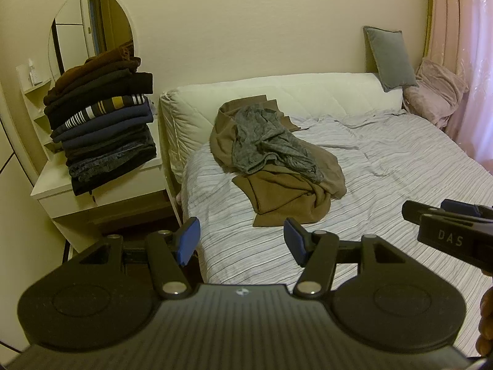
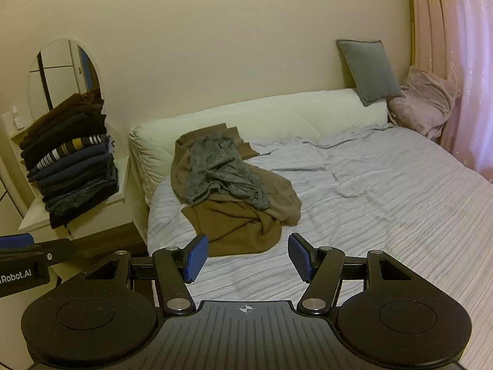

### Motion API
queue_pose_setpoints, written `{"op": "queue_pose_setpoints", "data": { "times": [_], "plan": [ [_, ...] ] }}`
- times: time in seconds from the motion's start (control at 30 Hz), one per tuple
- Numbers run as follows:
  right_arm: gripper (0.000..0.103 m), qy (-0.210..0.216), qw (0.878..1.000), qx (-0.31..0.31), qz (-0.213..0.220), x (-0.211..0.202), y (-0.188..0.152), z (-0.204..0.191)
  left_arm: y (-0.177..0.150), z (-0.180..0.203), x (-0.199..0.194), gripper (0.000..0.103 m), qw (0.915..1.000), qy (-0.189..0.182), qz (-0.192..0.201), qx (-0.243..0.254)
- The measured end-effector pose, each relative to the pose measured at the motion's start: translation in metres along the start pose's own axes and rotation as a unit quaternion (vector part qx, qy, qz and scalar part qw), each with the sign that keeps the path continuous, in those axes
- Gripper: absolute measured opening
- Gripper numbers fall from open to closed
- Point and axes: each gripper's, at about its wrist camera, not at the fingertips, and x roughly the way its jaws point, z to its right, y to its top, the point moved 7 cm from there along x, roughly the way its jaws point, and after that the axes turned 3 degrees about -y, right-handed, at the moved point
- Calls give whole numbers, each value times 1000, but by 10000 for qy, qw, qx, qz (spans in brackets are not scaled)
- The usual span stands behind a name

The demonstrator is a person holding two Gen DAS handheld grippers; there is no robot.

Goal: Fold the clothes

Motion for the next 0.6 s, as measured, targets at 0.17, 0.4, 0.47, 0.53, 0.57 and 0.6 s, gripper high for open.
{"op": "queue_pose_setpoints", "data": {
  "times": [0.17,0.4,0.47,0.53,0.57,0.6],
  "plan": [
    [61,-75,10000,2,-43,7,4,3,2,-5,12,56,9999,-70,-79,-33],
    [61,-245,9997,27,-90,24,12,5,13,-13,37,56,9998,-164,-139,-34],
    [61,-307,9994,48,-123,33,15,4,19,-16,47,56,9996,-239,-154,-35],
    [61,-337,9993,83,-170,43,18,4,24,-20,58,56,9994,-301,-186,-51],
    [61,-341,9992,109,-196,48,20,3,26,-23,64,56,9992,-329,-208,-60],
    [61,-342,9991,150,-221,53,21,3,28,-26,70,56,9990,-360,-243,-70]
  ]
}}
